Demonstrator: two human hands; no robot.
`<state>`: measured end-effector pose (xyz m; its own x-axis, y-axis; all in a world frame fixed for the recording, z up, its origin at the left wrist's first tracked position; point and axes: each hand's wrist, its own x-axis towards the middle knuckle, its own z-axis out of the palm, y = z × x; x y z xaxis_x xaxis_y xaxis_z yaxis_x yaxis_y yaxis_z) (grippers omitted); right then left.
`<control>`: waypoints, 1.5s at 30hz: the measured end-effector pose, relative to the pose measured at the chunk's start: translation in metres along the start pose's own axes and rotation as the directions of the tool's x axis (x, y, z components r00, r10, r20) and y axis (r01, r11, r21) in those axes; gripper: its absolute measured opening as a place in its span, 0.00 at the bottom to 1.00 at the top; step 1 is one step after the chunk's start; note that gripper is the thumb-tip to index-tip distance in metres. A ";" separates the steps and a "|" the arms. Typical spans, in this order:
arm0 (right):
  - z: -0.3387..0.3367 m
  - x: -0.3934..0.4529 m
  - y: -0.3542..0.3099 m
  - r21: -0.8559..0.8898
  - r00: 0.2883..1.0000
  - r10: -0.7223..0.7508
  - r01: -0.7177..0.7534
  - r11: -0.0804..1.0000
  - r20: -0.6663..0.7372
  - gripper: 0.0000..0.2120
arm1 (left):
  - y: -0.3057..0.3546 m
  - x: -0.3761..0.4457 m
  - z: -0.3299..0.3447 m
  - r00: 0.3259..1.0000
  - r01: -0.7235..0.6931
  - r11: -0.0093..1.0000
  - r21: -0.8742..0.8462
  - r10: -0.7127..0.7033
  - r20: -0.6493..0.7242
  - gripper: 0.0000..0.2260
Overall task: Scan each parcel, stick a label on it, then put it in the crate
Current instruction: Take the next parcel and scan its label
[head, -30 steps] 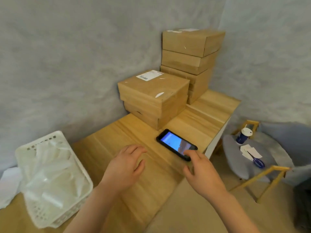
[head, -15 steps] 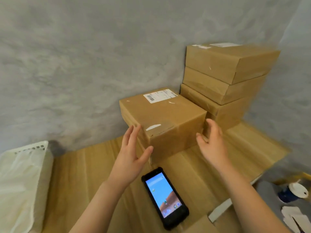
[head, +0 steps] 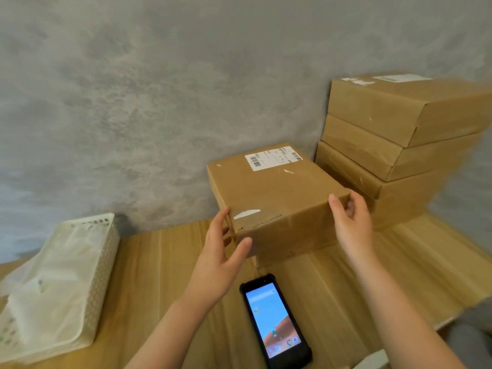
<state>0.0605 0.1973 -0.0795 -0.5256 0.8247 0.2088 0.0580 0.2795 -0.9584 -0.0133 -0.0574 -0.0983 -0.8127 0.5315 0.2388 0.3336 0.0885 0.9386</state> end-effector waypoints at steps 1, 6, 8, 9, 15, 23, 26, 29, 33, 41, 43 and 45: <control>0.004 -0.006 -0.005 0.024 1.000 -0.004 0.004 1.000 0.007 0.20 | 0.000 -0.004 -0.006 1.000 -0.002 1.000 -0.027 0.001 -0.027 0.31; 0.028 -0.052 -0.030 0.171 0.998 -0.033 0.023 0.985 0.056 0.23 | 0.000 -0.038 -0.043 0.980 -0.059 0.997 -0.053 0.048 -0.196 0.23; 0.043 -0.071 -0.037 0.191 0.995 -0.044 0.027 0.981 0.087 0.31 | -0.005 -0.053 -0.057 0.962 -0.085 0.996 0.018 0.087 -0.261 0.25; 0.050 -0.079 -0.039 0.196 0.994 -0.036 0.016 0.981 0.101 0.35 | -0.009 -0.060 -0.064 0.954 -0.094 0.994 0.050 0.104 -0.280 0.25; 0.078 -0.092 -0.048 0.179 0.990 0.026 -0.051 0.982 0.135 0.32 | -0.019 -0.089 -0.109 0.933 -0.031 0.993 0.113 0.069 -0.354 0.25; 0.078 -0.088 -0.046 0.332 0.954 0.105 -0.200 0.922 0.282 0.27 | -0.002 -0.086 -0.166 0.880 0.029 0.999 0.030 -0.011 -0.474 0.19; 0.076 -0.087 -0.042 0.335 0.933 0.089 -0.212 0.918 0.348 0.22 | 0.000 -0.085 -0.184 0.880 0.049 0.983 -0.177 -0.127 -0.459 0.16; 0.079 -0.087 -0.036 0.314 0.915 0.102 -0.236 0.920 0.391 0.20 | 0.003 -0.087 -0.188 0.907 0.206 0.915 -0.347 -0.311 -0.284 0.16; 0.084 -0.089 -0.033 0.312 0.904 0.108 -0.252 0.916 0.414 0.12 | 0.005 -0.094 -0.181 0.882 0.345 0.794 -0.500 -0.457 -0.116 0.16; 0.072 -0.116 -0.046 0.064 0.893 0.033 -0.069 0.996 0.448 0.28 | -0.007 -0.102 -0.158 0.878 0.290 0.798 -0.528 -0.442 -0.186 0.17; 0.067 -0.134 -0.046 0.058 0.890 0.025 -0.058 0.997 0.455 0.27 | -0.013 -0.105 -0.149 0.869 0.268 0.790 -0.551 -0.445 -0.216 0.19; 0.063 -0.149 -0.047 0.092 0.891 0.024 -0.074 0.993 0.454 0.21 | -0.016 -0.111 -0.143 0.856 0.242 0.788 -0.567 -0.448 -0.257 0.19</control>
<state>0.0830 0.0301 -0.0782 -0.8518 0.5185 0.0744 0.0182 0.1714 -0.9850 0.0032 -0.2380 -0.1044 -0.9681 0.1988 -0.1523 -0.2048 -0.2790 0.9382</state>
